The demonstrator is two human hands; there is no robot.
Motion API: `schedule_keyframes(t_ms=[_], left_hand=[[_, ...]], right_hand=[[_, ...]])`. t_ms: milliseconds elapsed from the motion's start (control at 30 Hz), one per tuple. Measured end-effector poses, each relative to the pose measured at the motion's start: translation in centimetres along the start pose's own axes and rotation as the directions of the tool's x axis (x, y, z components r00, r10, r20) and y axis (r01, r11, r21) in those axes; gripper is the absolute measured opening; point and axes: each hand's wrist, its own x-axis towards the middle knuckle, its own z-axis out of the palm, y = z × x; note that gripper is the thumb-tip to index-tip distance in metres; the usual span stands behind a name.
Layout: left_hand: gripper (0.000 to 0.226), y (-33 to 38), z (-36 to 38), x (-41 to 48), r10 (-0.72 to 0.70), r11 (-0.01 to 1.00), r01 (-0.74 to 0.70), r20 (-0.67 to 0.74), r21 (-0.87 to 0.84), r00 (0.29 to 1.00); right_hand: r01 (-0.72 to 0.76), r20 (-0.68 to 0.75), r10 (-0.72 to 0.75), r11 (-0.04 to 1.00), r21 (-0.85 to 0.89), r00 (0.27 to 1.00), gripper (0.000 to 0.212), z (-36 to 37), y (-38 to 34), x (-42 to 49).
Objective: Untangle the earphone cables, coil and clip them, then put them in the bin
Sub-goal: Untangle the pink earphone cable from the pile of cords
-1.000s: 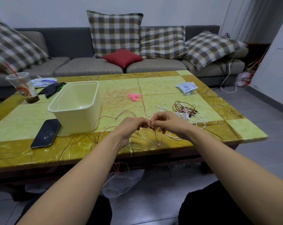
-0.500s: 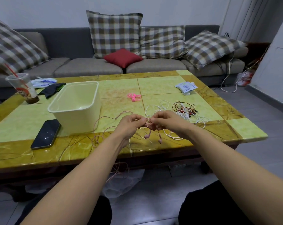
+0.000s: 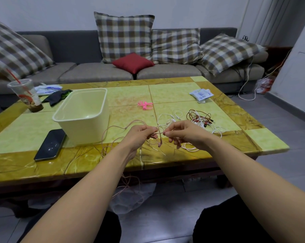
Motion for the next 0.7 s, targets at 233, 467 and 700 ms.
schedule_keyframes(t_ms=[233,467,700], left_hand=[[0.018,0.16,0.22,-0.18,-0.017,0.998,0.015,0.034,0.057,0.999],[0.014,-0.03,0.08,-0.2,-0.023,0.999,0.021,0.056,0.035,0.998],[0.013,0.11,-0.2,-0.25,-0.007,1.0,0.008,0.029,-0.027,1.0]], right_hand=[[0.054,-0.065,-0.055,0.998,-0.026,0.996,0.01,0.49,0.06,0.1],[0.029,-0.038,-0.028,0.999,0.041,0.999,0.031,0.98,-0.23,0.25],[-0.096,0.073,0.109,0.982,-0.166,0.991,0.014,0.08,0.65,0.1]])
